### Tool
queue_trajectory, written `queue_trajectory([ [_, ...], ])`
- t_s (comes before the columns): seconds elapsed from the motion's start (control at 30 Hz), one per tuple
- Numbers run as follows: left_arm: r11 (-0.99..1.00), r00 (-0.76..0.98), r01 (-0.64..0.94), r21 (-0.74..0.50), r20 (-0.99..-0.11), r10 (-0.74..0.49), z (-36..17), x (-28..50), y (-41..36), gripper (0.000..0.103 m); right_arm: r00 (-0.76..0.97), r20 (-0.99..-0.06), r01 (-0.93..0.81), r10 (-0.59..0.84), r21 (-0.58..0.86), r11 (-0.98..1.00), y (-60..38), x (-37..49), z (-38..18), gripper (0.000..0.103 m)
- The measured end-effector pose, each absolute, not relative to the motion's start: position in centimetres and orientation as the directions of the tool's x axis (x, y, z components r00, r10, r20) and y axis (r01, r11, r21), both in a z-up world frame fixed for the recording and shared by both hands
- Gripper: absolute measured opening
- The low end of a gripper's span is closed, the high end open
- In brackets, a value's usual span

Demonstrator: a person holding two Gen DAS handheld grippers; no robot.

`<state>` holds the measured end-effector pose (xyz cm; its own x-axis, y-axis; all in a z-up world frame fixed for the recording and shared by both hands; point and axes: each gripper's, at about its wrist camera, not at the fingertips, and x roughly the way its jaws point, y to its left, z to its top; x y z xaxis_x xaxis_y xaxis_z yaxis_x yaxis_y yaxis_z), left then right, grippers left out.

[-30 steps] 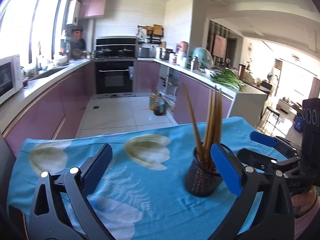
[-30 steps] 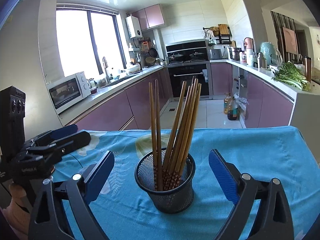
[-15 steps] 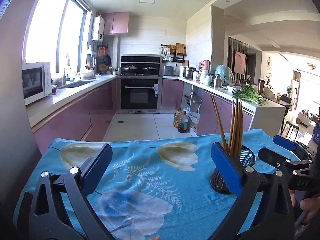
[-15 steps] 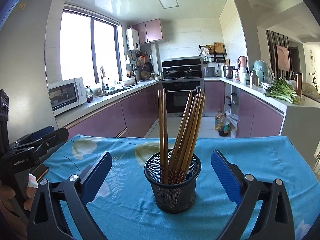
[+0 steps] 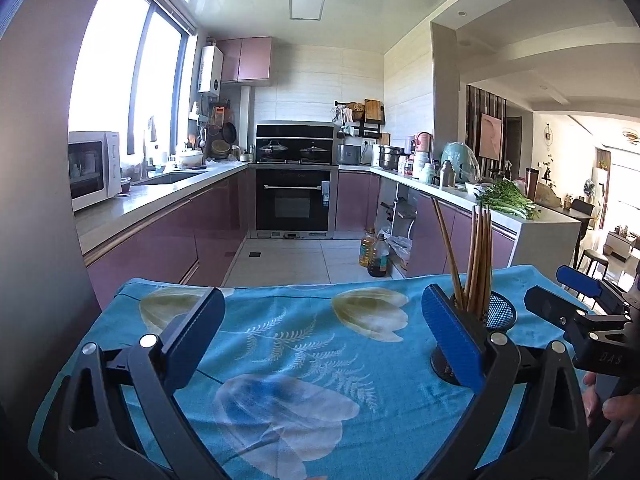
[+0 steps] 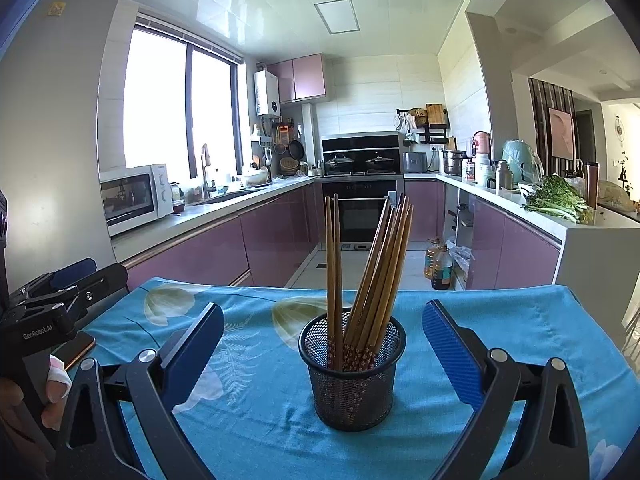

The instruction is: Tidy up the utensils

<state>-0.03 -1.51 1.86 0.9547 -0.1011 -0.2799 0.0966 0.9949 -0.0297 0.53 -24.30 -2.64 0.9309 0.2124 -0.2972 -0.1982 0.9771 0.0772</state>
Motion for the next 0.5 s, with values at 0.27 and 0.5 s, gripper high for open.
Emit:
queue_trajectory([
  [0.27, 0.996, 0.954, 0.081, -0.025, -0.286, -0.084, 1.71, -0.29, -1.41, 0.097, 0.932, -0.294, -0.200, 0.215, 0.080, 0.977, -23.94, 0.27, -2.78, 0.096],
  [0.5, 0.997, 0.955, 0.076, -0.017, -0.285, -0.077, 1.69, -0.41, -1.56, 0.097, 0.931, -0.296, -0.199, 0.213, 0.079, 0.977, -23.84, 0.29, -2.82, 0.096],
])
